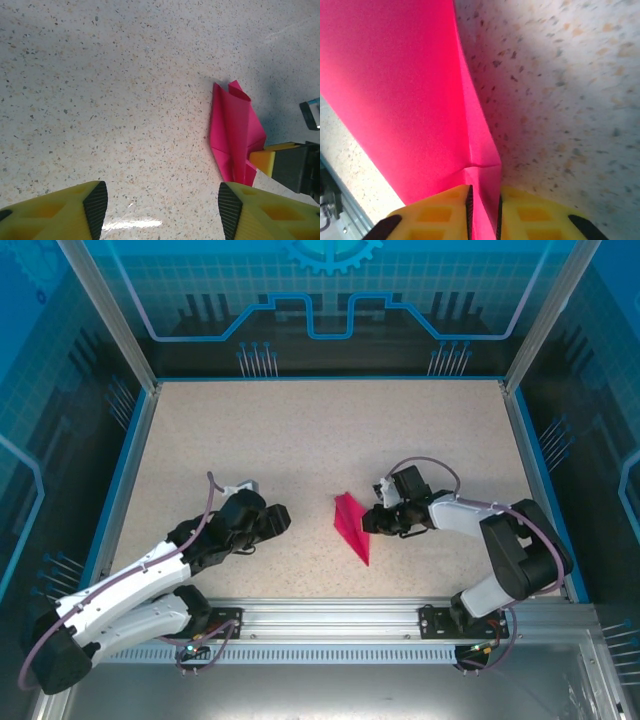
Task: Fold a paper plane with a square sheet of paper (fold left side to right side)
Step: Place the paper plane at the center of the table, then pick up the paper plane at the center of the table.
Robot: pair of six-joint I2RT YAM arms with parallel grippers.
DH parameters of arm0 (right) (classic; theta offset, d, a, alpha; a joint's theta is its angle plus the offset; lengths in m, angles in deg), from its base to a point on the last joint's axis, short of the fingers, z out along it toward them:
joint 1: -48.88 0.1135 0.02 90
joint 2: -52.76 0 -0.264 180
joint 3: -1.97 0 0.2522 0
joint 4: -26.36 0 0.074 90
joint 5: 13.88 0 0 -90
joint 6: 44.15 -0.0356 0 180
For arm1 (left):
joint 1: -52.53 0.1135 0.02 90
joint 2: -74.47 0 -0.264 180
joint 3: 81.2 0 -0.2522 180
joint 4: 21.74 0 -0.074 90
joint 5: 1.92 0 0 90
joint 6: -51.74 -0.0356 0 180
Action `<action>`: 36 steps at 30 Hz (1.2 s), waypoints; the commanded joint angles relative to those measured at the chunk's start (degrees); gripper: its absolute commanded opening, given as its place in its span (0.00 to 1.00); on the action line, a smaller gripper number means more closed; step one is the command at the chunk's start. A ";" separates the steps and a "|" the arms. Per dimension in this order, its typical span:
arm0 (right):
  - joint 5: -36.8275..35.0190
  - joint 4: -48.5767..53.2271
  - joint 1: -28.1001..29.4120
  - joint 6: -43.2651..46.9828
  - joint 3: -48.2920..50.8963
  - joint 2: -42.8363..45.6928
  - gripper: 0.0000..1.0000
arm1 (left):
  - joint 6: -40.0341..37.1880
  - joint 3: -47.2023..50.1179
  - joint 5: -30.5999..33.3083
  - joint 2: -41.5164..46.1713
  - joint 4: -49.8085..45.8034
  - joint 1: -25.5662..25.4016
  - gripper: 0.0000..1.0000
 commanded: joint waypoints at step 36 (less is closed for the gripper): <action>-18.39 20.09 15.30 8.00 -12.57 -1.87 0.29 | -1.89 0.15 -1.68 -1.44 2.05 0.49 0.81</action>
